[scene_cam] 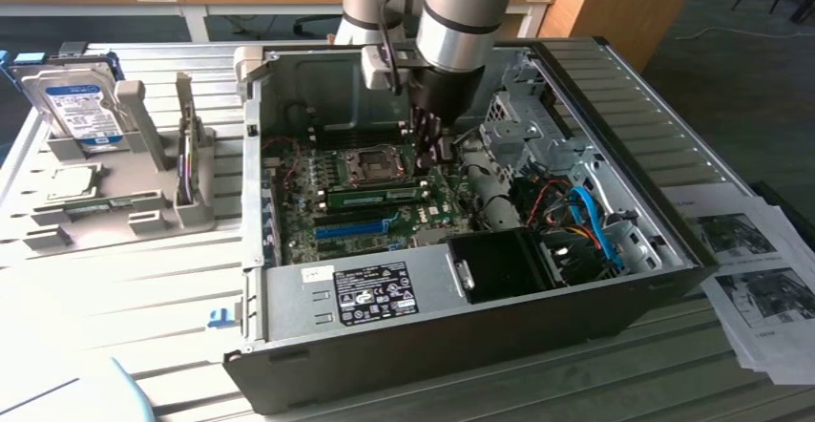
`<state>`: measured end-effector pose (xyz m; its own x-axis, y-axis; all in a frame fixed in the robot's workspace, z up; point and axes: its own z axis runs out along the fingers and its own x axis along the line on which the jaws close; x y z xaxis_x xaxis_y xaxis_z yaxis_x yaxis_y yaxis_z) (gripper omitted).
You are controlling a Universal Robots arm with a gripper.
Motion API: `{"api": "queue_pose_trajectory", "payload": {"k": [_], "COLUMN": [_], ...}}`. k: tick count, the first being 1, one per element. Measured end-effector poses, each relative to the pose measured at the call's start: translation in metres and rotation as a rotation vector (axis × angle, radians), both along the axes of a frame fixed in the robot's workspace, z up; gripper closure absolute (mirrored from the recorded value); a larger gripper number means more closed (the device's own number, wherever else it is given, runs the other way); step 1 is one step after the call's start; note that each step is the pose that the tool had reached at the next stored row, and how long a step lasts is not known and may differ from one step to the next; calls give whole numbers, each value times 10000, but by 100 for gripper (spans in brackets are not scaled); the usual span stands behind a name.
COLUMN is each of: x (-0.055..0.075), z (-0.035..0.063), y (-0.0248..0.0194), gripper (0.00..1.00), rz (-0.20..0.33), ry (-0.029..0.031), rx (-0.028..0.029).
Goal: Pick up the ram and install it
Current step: 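Press down the ram until it locks into place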
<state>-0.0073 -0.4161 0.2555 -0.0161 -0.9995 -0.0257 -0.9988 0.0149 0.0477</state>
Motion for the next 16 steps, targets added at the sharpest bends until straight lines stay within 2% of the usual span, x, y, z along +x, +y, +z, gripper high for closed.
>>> {"api": "queue_pose_trajectory", "payload": {"k": [16], "x": [-486], "z": [-4], "y": [0], "gripper": [91], "rz": [-1], "ry": [-1], "rx": [4]}}
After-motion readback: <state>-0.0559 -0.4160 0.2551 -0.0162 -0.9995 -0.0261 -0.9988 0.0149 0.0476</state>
